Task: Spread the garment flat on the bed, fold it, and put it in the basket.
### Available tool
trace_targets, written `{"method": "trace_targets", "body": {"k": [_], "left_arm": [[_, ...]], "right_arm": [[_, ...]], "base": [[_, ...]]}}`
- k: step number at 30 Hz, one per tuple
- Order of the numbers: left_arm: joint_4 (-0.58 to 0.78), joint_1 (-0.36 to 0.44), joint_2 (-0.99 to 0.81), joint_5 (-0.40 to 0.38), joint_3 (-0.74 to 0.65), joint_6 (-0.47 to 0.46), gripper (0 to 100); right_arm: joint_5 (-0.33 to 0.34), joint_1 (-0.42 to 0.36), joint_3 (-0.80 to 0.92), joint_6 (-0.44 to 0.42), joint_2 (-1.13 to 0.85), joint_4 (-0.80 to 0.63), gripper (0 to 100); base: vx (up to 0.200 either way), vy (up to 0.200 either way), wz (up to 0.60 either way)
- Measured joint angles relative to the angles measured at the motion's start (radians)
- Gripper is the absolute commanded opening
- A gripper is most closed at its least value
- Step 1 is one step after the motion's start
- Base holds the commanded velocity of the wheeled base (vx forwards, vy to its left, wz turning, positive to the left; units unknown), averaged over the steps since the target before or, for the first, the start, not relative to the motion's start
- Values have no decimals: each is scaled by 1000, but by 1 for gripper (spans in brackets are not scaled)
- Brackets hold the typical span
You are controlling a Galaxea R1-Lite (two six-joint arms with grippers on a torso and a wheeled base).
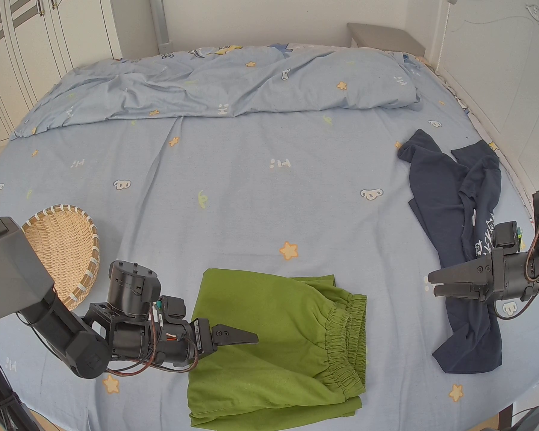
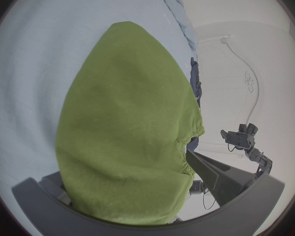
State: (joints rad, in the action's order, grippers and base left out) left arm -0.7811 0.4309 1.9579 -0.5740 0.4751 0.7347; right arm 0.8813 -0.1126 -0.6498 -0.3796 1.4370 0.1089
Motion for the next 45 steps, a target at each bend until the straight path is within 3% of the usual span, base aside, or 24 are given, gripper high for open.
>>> {"method": "trace_targets", "body": {"k": [7,8,19,22,28,35,39,45], "left_arm": [[-124,29,35,-1,-44,64,100],[-126,31,39,-1,-46,65,0],[-44,19,-15,-1,-50,50,0],[77,9,-63,-1,-36,15,0],[455,-34,-171,3,74,-75,0],[869,-111,-274,11,376,-165,0],[996,-153,-310,26,508,-244,0],[1028,-192,-337,73,556,-314,0]], "right_arm": [[-1,0,2,0,1,3,100],[-1,0,2,0,1,3,100],[-1,4,-3,-3,2,0,100],[-1,6,-4,-3,1,0,100],[-2,11,-8,-4,1,0,100],[-3,13,-10,-5,1,-2,100],[-3,14,-11,-5,1,-2,100],[-7,17,-10,-5,10,-2,100]], "base": [[0,0,0],[0,0,0],[0,0,0],[0,0,0],[0,0,0],[0,0,0],[0,0,0],[0,0,0]]}}
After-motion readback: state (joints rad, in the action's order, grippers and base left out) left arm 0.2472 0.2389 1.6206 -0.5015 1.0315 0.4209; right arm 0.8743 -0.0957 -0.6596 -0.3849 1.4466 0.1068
